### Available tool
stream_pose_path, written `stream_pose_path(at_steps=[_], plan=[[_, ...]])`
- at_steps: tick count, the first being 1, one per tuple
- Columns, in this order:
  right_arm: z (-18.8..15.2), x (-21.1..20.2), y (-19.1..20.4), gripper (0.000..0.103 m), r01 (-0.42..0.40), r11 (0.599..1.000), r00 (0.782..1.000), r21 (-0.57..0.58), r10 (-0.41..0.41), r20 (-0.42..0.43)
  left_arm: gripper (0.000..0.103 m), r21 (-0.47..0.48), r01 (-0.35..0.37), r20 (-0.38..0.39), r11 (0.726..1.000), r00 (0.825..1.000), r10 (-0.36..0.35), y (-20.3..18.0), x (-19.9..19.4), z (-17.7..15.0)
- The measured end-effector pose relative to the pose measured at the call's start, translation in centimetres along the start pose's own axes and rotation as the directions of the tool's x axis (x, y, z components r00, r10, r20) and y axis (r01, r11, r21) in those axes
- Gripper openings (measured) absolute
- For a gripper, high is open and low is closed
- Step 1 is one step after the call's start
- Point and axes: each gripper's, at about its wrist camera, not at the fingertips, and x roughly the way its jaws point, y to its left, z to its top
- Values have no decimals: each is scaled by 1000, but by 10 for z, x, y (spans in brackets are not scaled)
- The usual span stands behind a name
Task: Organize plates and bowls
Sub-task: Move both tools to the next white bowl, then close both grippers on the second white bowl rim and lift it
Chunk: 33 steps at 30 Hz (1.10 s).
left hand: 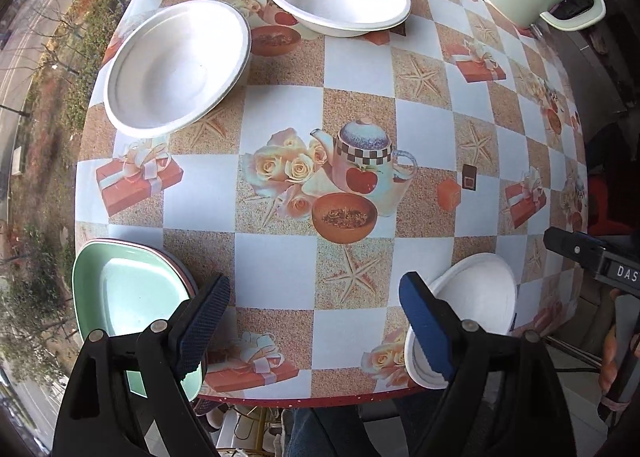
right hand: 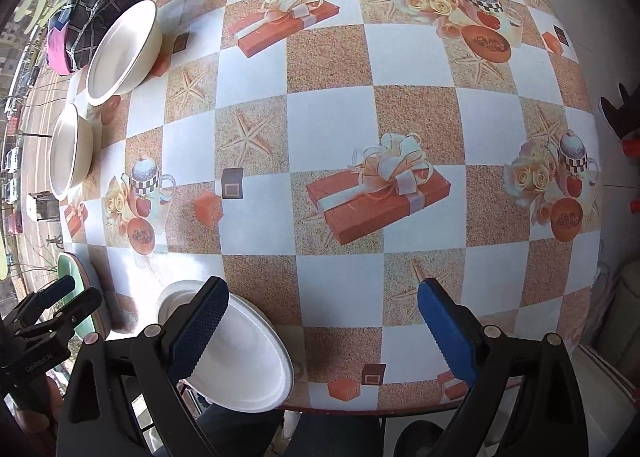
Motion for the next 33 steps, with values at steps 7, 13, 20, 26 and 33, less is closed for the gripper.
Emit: stream_pose_path(at_steps=[7,13,20,26,33], plan=[[29,-14,28,96,23,997,999,-78,-20,44,89,17,-64,111,998,992,61,-15,-32,45],[68,-26,44,96,33,993,996,-116,-23,86,89,18,-127,140,992,982,124,-23,-19,82],[115,-25,75,96,46,990,991,-135,-28,133,89,-22,-163,155,986,974,164,-12,-14,131],[151,-10,102,96,-1,990,992,-139,19,126,89,-10,-202,161,979,966,201,-11,-1,171],[181,14,124,96,-35,990,992,-133,50,115,89,67,-291,177,954,945,276,-19,22,208]])
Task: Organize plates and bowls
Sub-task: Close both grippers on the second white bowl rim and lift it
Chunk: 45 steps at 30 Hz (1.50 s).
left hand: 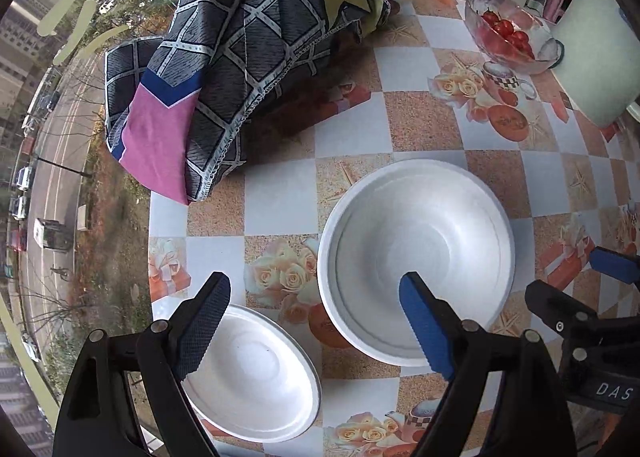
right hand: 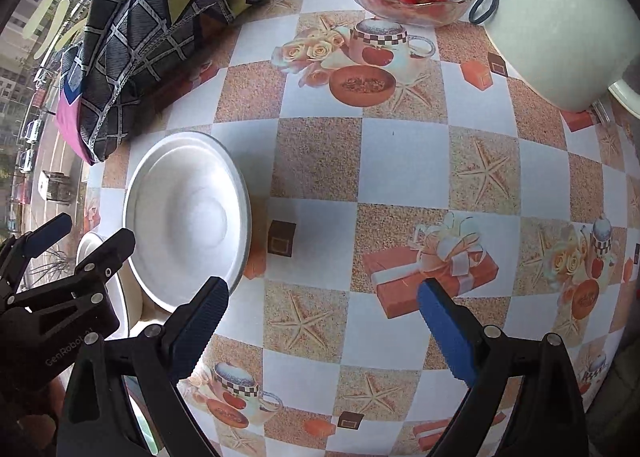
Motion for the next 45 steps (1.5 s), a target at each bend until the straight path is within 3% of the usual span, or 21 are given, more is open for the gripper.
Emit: stream_pose_path(at_steps=[8,14,15,17,20,22,24,26,33,39,45], plan=[[18,25,10,96,-16,1000,1000,3,16,-8,84,45,-18,-74,999,997,21,-2,39,20],[20,38,15,93,-35,999,999,0,35,-21,73,68,-4,-133,998,991,13,-9,58,27],[19,40,16,81,-40,999,999,-6,40,-21,70,75,-1,-136,997,991,11,-10,59,27],[16,44,18,68,-55,998,998,-9,55,-34,68,82,10,-129,997,992,1,-13,58,27],[14,46,17,55,-94,996,995,10,94,-31,56,110,30,-122,993,992,-16,-19,55,26],[13,48,21,38,-141,990,989,0,141,-45,44,119,62,-135,991,990,-46,-25,55,26],[13,47,27,21,-153,988,987,-16,152,-51,44,119,68,-141,991,989,-51,-28,54,26],[12,47,32,13,-149,988,988,-40,147,-55,44,110,74,-151,991,987,-57,-29,53,23],[-14,42,11,13,-97,992,992,-75,90,-89,43,166,121,-153,979,984,-96,-67,34,-12],[-63,34,-16,14,-49,995,992,-87,39,-117,43,218,125,-147,968,985,-94,-110,21,-59],[-111,29,-39,14,-33,999,991,-14,30,-129,43,221,168,-165,961,977,-133,-134,5,-95]])
